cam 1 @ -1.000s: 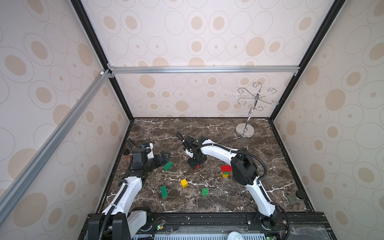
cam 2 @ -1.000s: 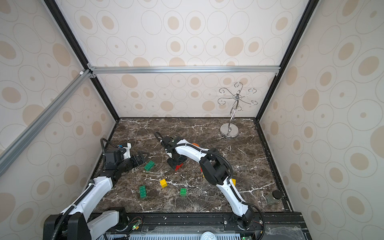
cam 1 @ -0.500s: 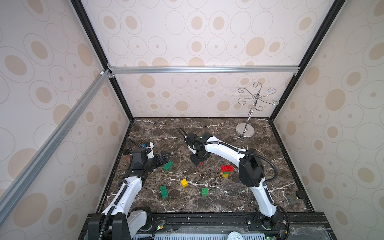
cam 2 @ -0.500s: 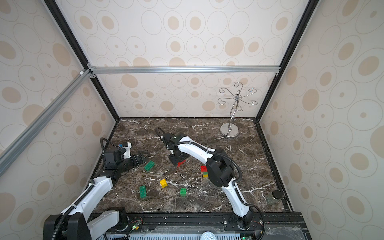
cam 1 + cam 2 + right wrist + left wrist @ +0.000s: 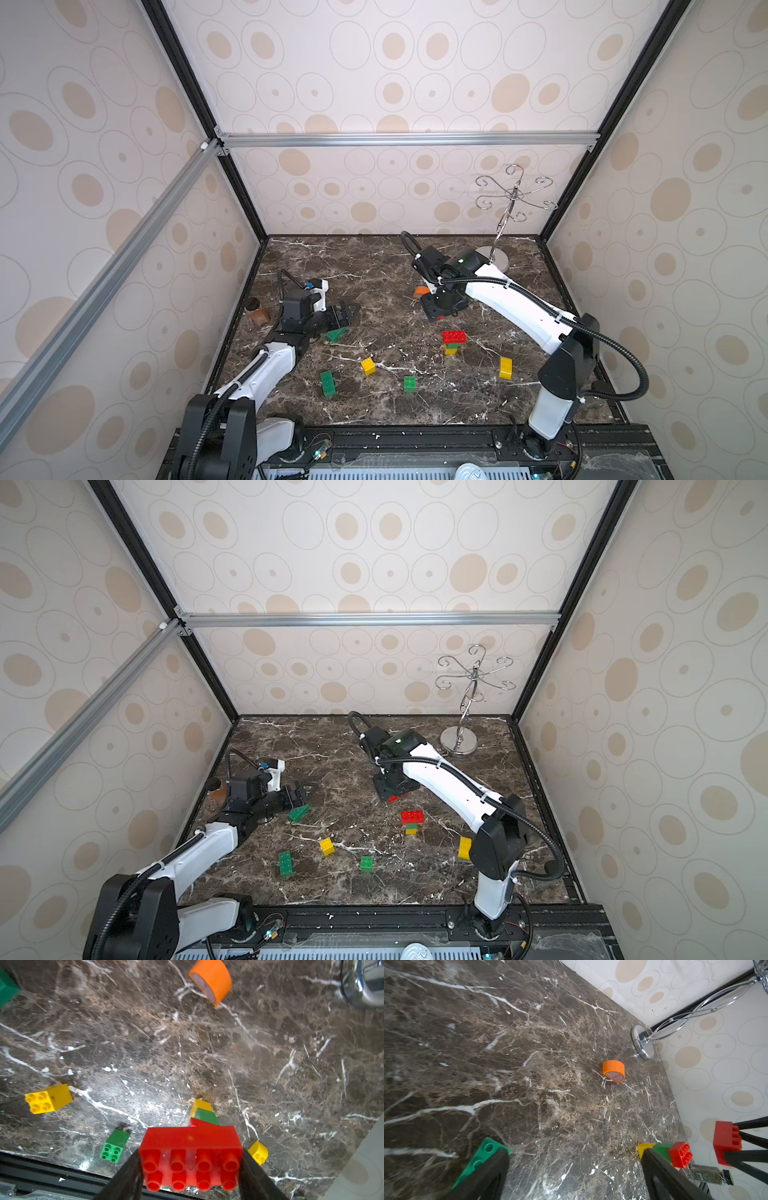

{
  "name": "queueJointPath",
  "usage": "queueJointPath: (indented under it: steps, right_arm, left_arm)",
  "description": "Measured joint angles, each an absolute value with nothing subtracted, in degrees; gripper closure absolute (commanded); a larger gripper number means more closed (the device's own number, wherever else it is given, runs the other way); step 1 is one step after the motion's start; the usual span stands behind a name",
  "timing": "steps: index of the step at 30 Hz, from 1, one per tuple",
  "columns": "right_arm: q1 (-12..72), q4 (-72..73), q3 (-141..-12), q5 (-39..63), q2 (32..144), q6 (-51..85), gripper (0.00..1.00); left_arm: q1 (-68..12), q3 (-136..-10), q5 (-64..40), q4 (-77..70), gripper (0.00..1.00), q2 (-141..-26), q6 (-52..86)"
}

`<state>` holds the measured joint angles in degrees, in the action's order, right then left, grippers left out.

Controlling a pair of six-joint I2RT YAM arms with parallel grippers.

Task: Assemble an ice cream with lego
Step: Pick up the lego brick from the center of the board, then assemble the lego brick with the lego brick.

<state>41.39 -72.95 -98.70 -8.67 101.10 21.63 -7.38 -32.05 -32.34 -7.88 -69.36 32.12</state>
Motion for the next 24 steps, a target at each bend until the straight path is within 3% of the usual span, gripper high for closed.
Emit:
queueJointPath:
  steps: [16, 24]
  right_arm:
    - [36.8, -69.8, -83.6, -1.9, 93.7, 27.7, 0.58]
    - [35.3, -67.4, -82.5, -0.8, 93.7, 28.9, 0.58]
  left_arm:
    - [-11.6, -34.3, -31.6, -11.1, 0.00, -73.4, 32.1]
    - [-11.7, -34.3, -31.4, -11.1, 0.00, -73.4, 32.1]
